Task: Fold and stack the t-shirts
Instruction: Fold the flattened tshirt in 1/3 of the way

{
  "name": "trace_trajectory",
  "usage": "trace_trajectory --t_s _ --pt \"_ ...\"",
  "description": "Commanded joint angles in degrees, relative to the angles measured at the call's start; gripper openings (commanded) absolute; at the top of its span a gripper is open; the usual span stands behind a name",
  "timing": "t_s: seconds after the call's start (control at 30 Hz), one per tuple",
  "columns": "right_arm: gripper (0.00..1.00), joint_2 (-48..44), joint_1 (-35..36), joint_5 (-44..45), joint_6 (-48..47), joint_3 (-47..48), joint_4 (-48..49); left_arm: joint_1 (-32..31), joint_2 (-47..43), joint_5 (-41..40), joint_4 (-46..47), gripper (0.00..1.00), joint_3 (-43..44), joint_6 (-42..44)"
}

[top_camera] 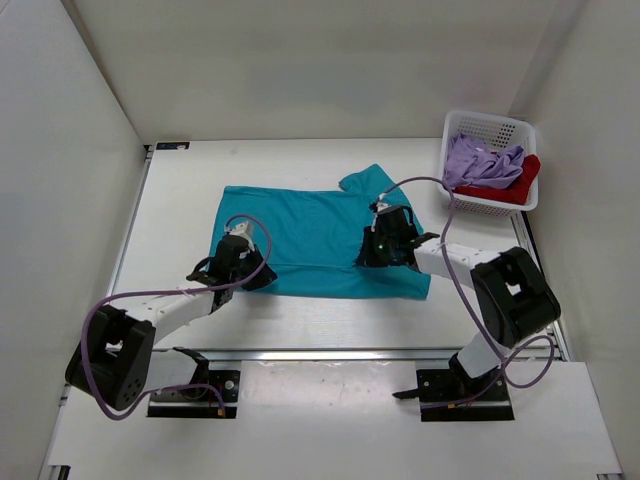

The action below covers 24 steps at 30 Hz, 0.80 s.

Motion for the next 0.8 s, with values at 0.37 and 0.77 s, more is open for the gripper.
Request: trace_trajectory --t_s 0.37,0.77 --pt "0.00 12.60 -0.61 -1.02 -1.22 16.82 0.42 2.03 -1.98 0.39 -0.43 0.11 1.60 0.88" --pt "0.00 -5.16 7.01 2.67 -2.27 -3.03 -0.82 -1.13 5.84 -1.01 -1.39 0.09 5.38 0.19"
